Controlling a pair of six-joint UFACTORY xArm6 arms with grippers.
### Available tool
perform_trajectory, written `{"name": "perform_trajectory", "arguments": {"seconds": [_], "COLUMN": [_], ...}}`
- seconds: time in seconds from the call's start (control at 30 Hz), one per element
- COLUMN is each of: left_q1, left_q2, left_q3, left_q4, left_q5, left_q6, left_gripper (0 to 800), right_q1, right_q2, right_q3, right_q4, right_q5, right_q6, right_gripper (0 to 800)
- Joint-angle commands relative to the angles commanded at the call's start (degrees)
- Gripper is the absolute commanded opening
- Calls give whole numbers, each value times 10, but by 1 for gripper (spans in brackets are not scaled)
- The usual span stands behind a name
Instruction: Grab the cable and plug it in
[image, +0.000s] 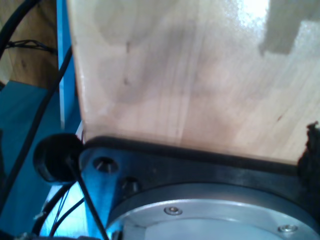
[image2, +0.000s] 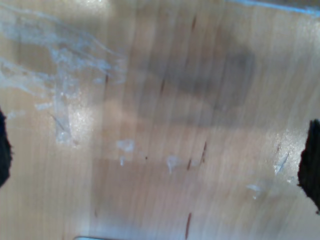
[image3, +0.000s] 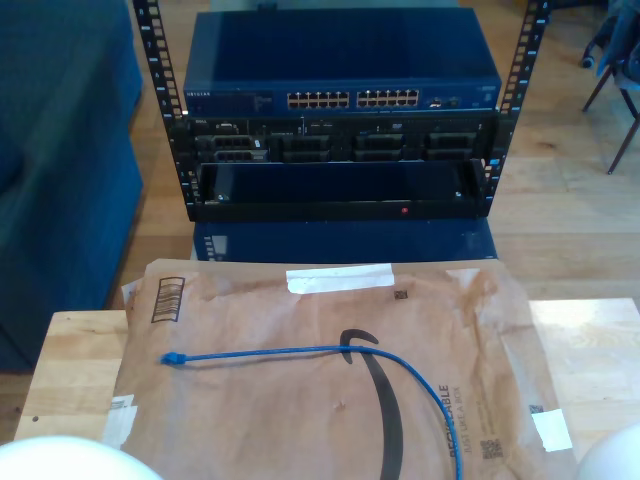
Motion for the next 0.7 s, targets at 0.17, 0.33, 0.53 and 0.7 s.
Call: {"name": "perform_trajectory", "arguments": {"seconds": [0.17,0.33,0.53,0.7], "left_q1": [0,0,0,0], "left_q2": [0,0,0,0], "left_q3": [0,0,0,0], "left_q4": [0,0,0,0], "left_q5": [0,0,0,0], "left_q6": [0,0,0,0], "left_gripper": [800,800,800,800], "right_q1": [0,0,0,0], "right_q2": [0,0,-1,0], "right_q3": [0,0,0,0], "right_q4": [-1,0,-1,-1], "right_q5": [0,0,0,0], "right_q6": [0,0,0,0], "right_gripper": [799,799,799,799]}}
